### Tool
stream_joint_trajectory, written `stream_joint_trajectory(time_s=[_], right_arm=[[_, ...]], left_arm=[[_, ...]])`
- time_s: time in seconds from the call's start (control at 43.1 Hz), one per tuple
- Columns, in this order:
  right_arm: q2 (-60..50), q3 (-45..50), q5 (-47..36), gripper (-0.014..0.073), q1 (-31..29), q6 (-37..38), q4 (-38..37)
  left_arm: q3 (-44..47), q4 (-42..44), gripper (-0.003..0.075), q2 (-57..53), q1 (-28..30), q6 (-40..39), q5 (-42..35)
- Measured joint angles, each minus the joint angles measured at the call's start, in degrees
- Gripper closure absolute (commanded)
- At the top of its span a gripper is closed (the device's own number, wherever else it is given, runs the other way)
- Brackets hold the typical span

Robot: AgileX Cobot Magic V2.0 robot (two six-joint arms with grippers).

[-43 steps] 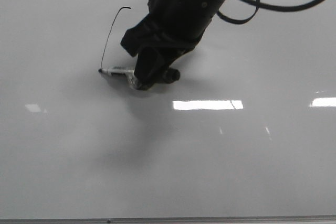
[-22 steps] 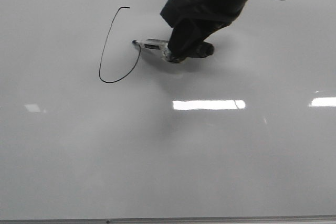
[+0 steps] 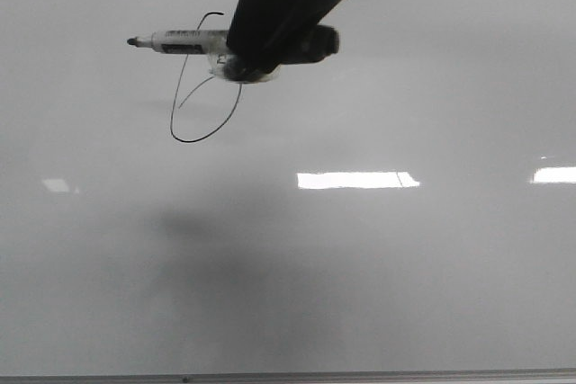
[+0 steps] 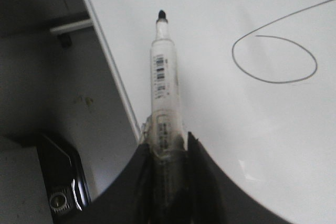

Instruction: Write number 6 on whiteboard

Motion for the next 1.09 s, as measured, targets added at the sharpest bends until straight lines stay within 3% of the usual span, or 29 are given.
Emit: stream_joint_trajectory(time_s=[0.07, 0.209, 0.302, 0.464, 0.603, 0.858, 1.09], right_arm=[[-1.4, 0.3, 3.4, 0.0652, 1.6, -1.1, -4.1], [-1.9, 0.4, 7.2, 0.0652, 5.4, -1.5, -12.1], [-1.9, 0.4, 7.4, 0.0652, 7.4, -1.6, -13.7], [-3.3, 0.4, 6.7, 0.0652, 10.2, -1.6, -13.9], [-5.6, 0.4, 6.6, 0.0652, 11.3, -1.6, -13.9], [-8.1, 0.4, 7.0, 0.0652, 12.0, -1.7, -12.8], [-8.1, 0.4, 7.0, 0.0652, 12.0, -1.7, -11.3]], left_arm=[[-3.7, 1.9, 0.0641, 5.1, 0.0, 0.7, 4.4], [-12.1, 3.1, 0.0365, 18.1, 0.0, 9.8, 12.0], [-16.8, 3.3, 0.0262, 26.4, -0.3, 14.9, 16.2], [-20.5, 3.7, 0.0261, 36.3, -3.1, 20.2, 17.6], [-21.2, 3.8, 0.0287, 40.4, -4.8, 20.8, 12.4], [-21.5, 4.2, 0.0377, 41.9, -5.3, 20.9, 5.9], [-21.5, 4.1, 0.0452, 41.9, -5.3, 20.9, 4.6]])
